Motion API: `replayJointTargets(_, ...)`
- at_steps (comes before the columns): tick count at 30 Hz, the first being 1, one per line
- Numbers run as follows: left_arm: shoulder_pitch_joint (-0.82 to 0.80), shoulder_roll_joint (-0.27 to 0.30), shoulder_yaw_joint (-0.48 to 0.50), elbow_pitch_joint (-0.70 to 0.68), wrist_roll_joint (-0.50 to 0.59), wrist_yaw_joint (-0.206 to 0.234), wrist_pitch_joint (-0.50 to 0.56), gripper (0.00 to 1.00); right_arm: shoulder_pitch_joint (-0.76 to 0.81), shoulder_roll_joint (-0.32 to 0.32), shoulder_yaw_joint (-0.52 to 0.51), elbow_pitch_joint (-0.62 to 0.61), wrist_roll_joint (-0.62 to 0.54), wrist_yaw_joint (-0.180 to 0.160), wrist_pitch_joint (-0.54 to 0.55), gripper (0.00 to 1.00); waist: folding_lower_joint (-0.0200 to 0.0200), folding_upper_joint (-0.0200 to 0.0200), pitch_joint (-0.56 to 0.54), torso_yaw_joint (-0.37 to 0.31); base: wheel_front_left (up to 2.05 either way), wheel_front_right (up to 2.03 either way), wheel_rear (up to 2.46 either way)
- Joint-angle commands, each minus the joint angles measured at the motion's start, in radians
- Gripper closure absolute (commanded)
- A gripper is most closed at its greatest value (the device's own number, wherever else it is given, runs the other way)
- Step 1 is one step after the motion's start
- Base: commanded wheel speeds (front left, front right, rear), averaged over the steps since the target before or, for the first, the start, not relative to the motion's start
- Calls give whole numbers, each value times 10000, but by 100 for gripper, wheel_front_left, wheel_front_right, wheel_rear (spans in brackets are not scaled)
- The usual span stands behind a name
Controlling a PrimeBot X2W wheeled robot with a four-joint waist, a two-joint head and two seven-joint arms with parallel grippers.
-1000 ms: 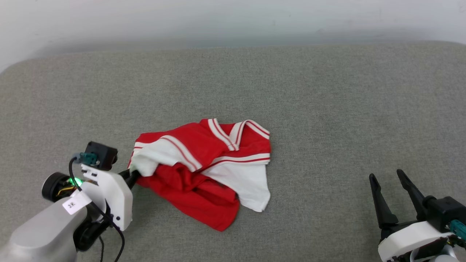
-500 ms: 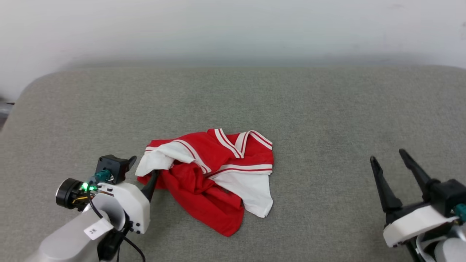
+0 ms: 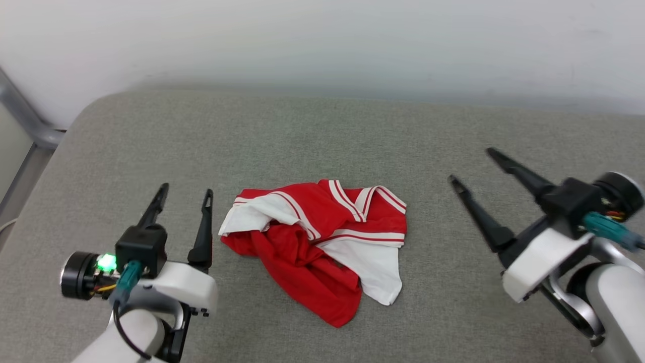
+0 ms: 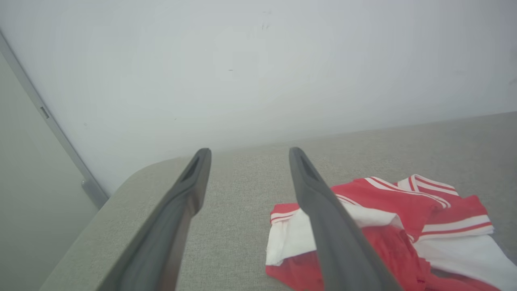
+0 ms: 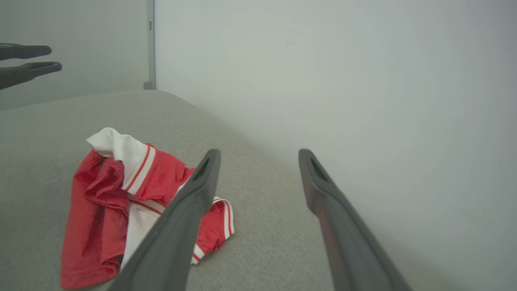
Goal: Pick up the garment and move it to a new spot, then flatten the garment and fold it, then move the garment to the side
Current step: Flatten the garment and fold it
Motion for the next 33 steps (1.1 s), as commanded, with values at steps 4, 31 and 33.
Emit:
replayJointTargets(4, 997, -522, 1251, -933, 1248, 499, -37, 0, -1080, -701, 1630, 2, 815, -11, 1103, 0, 0, 0, 186, 195, 0, 0, 0)
replayJointTargets(31, 2479, -4364, 4584, -939, 4521, -1625, -38, 0, -4987, -1421, 9071, 2196, 4567, -11, 6165, 0, 0, 0, 1819, 1445, 0, 0, 0)
replayJointTargets(33, 2462, -4557, 4710, -870, 4651, -1788, -38, 0, -4682, -1318, 9120, 2476, 4396, -11, 6291, 0, 0, 0, 1872, 1489, 0, 0, 0)
